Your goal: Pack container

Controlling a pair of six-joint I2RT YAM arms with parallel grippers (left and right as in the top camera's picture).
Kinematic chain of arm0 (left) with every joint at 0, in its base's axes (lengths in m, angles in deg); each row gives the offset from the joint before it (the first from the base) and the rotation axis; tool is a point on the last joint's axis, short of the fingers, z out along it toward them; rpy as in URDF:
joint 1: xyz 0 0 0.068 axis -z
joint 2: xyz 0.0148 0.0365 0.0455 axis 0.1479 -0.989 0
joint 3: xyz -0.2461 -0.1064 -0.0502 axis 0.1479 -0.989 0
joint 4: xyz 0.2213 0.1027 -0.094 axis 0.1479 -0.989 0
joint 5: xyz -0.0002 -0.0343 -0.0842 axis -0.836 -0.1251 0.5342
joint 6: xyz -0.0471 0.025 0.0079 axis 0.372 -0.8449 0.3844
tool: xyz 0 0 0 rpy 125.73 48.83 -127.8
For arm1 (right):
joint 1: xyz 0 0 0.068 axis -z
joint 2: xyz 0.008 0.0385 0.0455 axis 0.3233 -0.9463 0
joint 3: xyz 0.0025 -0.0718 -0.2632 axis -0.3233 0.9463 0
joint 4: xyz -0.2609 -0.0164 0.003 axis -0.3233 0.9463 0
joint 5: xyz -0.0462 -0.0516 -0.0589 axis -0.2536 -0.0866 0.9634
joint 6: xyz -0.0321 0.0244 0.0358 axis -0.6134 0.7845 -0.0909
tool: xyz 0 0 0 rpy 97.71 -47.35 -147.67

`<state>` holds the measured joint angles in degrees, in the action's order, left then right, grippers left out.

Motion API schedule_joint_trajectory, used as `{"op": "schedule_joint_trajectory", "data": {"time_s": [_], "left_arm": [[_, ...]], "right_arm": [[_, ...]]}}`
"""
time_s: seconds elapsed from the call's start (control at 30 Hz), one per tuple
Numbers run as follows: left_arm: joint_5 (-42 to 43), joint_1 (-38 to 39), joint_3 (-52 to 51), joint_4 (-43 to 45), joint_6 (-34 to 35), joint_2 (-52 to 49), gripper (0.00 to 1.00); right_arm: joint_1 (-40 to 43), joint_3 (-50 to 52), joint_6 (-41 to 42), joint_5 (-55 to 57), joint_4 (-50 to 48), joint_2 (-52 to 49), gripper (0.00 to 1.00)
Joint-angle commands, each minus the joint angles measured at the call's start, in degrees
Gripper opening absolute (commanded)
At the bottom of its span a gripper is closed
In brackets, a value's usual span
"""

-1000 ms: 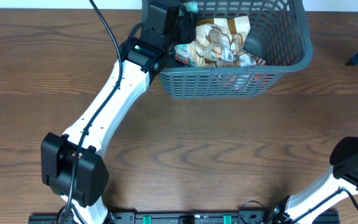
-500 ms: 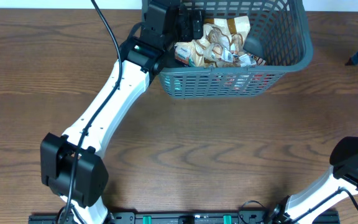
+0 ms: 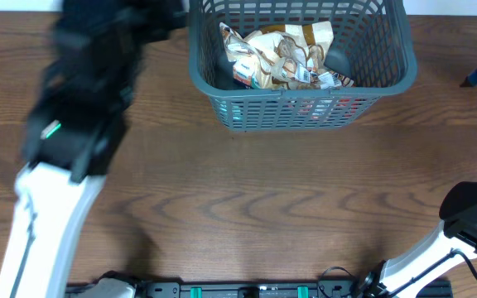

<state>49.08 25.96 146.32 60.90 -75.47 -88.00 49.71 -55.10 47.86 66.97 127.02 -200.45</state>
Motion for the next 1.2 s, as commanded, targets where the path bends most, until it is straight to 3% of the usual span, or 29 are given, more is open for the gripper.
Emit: {"op": "schedule_joint_trajectory", "data": {"time_s": [0.0,0.23,0.67,1.0,1.17], "left_arm": [[-6.60,-2.91,0.48,-5.60,-1.49,4.87,0.99],[-6.64,-5.66,0.46,-21.27,-2.43,15.80,0.99],[-6.62,-5.66,0.46,-31.91,-3.80,32.48,0.99],[-6.36,-5.66,0.46,-47.21,-3.32,45.88,0.99],[-6.10,-5.66,0.46,-53.92,-3.04,49.77,0.99]], "right_arm": [[0.20,0.31,-0.70,-0.04,0.07,-0.48,0.99],[0.20,0.31,-0.68,-0.04,0.07,-0.48,0.99],[0.20,0.31,-0.70,-0.02,-4.85,-0.48,0.99],[0.24,0.31,-0.68,-0.04,-5.05,-0.48,0.99],[0.26,0.33,-1.46,-2.47,0.28,-0.46,0.99]]}}
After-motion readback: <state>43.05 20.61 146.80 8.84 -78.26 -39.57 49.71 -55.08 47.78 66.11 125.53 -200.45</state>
